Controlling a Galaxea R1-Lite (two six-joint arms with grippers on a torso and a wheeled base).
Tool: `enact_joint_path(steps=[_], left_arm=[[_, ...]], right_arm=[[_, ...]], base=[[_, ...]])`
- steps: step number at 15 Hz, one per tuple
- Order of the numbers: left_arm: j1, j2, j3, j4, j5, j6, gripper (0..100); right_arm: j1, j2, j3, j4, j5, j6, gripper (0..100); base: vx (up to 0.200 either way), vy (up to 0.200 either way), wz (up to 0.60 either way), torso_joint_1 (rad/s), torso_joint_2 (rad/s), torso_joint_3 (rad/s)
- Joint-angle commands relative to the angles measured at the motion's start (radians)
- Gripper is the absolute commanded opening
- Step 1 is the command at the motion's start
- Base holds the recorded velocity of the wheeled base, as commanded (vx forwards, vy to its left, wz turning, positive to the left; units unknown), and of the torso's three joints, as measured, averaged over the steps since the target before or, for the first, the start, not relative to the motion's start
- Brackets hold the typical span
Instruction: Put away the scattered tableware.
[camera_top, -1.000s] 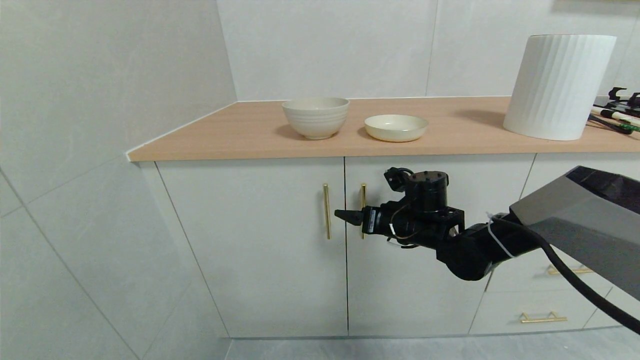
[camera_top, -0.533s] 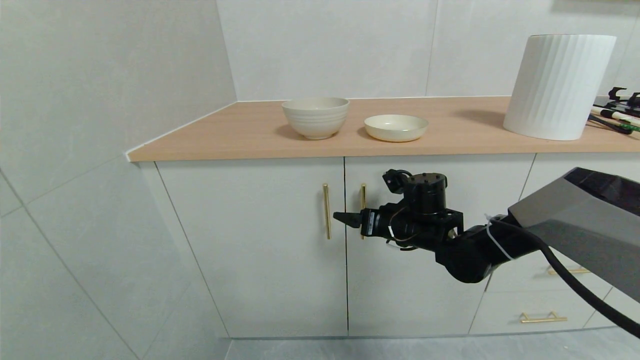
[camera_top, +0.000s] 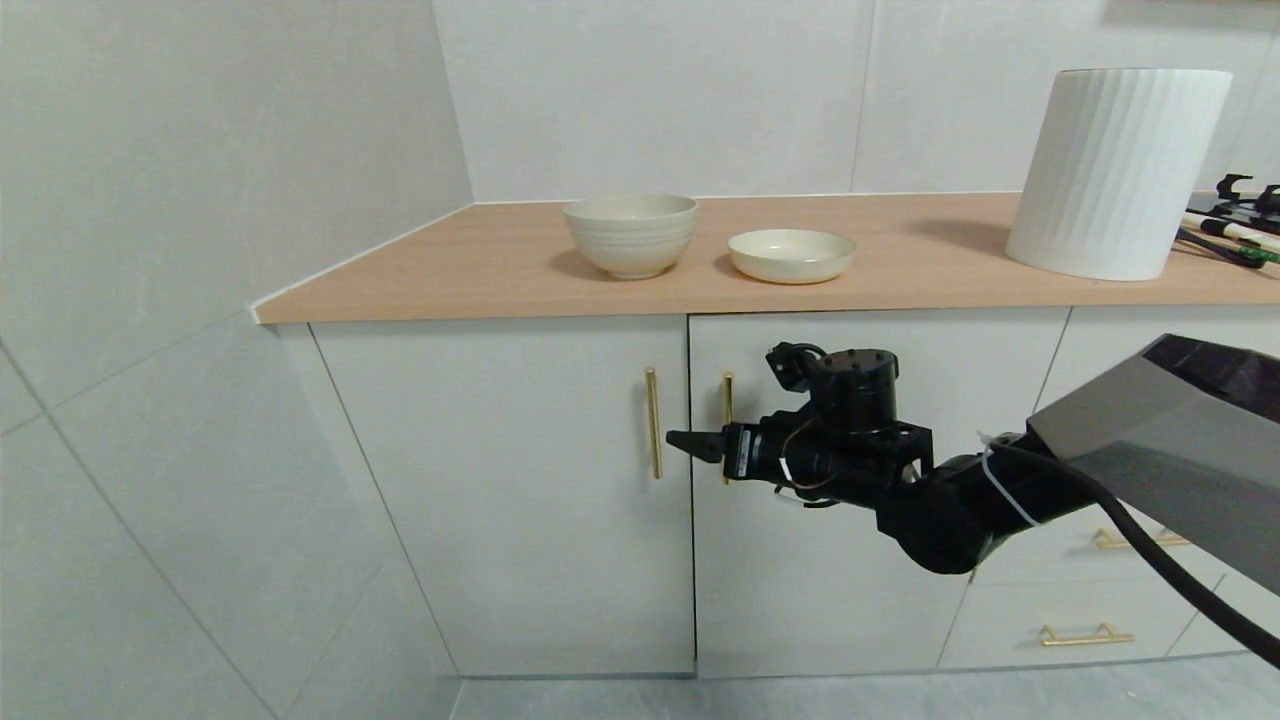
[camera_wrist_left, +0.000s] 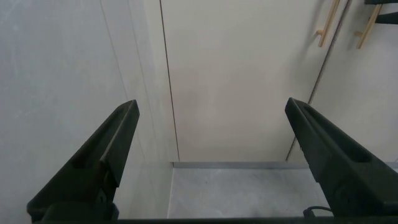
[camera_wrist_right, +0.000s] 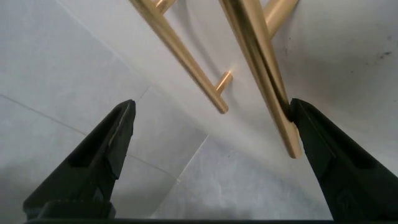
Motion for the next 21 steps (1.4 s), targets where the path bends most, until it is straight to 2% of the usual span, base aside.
enact_joint_path(steps=[1, 6, 13, 15, 18, 21], left_arm=[[0.0, 0.002, 0.0, 0.0, -0.001, 0.0, 100], [0.0, 0.002, 0.0, 0.0, 0.001, 0.0, 100], [0.0, 0.002, 0.0, 0.0, 0.001, 0.0, 100], [0.0, 0.002, 0.0, 0.0, 0.001, 0.0, 100], [0.0, 0.002, 0.0, 0.0, 0.001, 0.0, 100], [0.0, 0.002, 0.0, 0.0, 0.001, 0.0, 100]], right_arm=[[0.003, -0.048, 0.048, 0.001, 0.014, 0.0, 100], [0.009, -0.163, 0.169, 0.004, 0.093, 0.0, 100], [0.066, -0.338, 0.384, 0.001, 0.105, -0.001, 100], [0.067, -0.461, 0.49, 0.001, 0.111, 0.0, 100], [0.067, -0.57, 0.607, 0.001, 0.175, 0.0, 100], [0.067, -0.606, 0.66, 0.001, 0.215, 0.002, 100]], base=[[0.0, 0.0, 0.0, 0.0, 0.0, 0.0], [0.0, 0.0, 0.0, 0.0, 0.0, 0.0], [0.0, 0.0, 0.0, 0.0, 0.0, 0.0], [0.0, 0.0, 0.0, 0.0, 0.0, 0.0], [0.0, 0.0, 0.0, 0.0, 0.0, 0.0], [0.0, 0.0, 0.0, 0.0, 0.0, 0.0]])
